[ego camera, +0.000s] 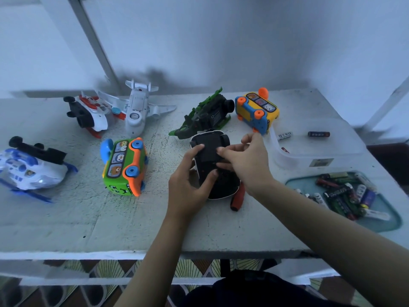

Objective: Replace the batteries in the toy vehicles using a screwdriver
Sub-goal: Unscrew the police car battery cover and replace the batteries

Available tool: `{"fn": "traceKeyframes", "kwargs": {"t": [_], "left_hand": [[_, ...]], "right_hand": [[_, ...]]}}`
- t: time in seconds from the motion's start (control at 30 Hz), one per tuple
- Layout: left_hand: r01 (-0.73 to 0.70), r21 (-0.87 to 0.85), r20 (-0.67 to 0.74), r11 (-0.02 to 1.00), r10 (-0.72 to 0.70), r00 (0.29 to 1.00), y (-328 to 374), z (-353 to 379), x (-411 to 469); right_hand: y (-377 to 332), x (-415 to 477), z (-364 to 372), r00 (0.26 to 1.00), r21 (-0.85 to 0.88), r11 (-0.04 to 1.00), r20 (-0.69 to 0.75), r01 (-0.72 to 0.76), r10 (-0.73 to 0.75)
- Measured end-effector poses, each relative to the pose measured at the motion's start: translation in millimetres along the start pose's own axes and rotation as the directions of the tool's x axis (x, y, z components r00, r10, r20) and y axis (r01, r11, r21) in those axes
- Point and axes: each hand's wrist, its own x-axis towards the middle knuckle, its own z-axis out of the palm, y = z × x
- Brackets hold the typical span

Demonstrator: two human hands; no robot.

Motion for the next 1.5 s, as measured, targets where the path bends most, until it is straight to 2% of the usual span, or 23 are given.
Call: {"fn": "traceKeyframes", "kwargs": {"t": [0.17,0.27,0.33,0.53,0.77,0.9,1.03,1.2,1.37,1.5], "left_hand": [[0.014,0.035,-0.024,0.999,-0.013,1.0,-1,2,1],[0.015,0.049,-0.036,0.999,-0.013,0.999,-1,3,0],[0.018,0.057,-0.038,0.998,-0.016,0.999,0,3,0],[0.029,0.081,-0.03,0.996,-0.026,0.999,1,3,-1],[-0.014,0.222,-0.004,0.975,0.016,1.0,5,3,-3],[-0.012,0.193,0.016,0.981,0.009,1.0,6,2,-3],[-0.014,0.18,0.023,0.984,0.01,1.0,6,2,-3],[0.006,0.169,0.021,0.986,-0.01,1.0,5,2,-3],[0.016,0.152,0.032,0.988,-0.022,0.999,6,1,-2],[0.022,0.154,0.058,0.988,-0.031,0.998,5,2,-2]], "right_hand": [[1,2,-7,0.991,-0.181,0.975,0.054,0.129,-0.121],[4,3,-13,0.961,-0.358,0.892,0.123,0.274,-0.246],[6,3,-16,0.929,-0.414,0.832,0.185,0.369,-0.32],[9,4,-20,0.853,-0.482,0.706,0.342,0.519,-0.394],[15,8,-22,0.801,-0.48,0.641,0.371,0.599,-0.47],[20,13,-26,0.69,-0.529,0.451,0.465,0.719,-0.555],[24,17,-32,0.62,-0.602,0.269,0.508,0.752,-0.598],[27,20,-35,0.519,-0.596,0.112,0.573,0.795,-0.634],[27,22,-38,0.456,-0.599,-0.031,0.642,0.8,-0.616],[24,18,-40,0.486,-0.605,-0.055,0.687,0.794,-0.54]]}}
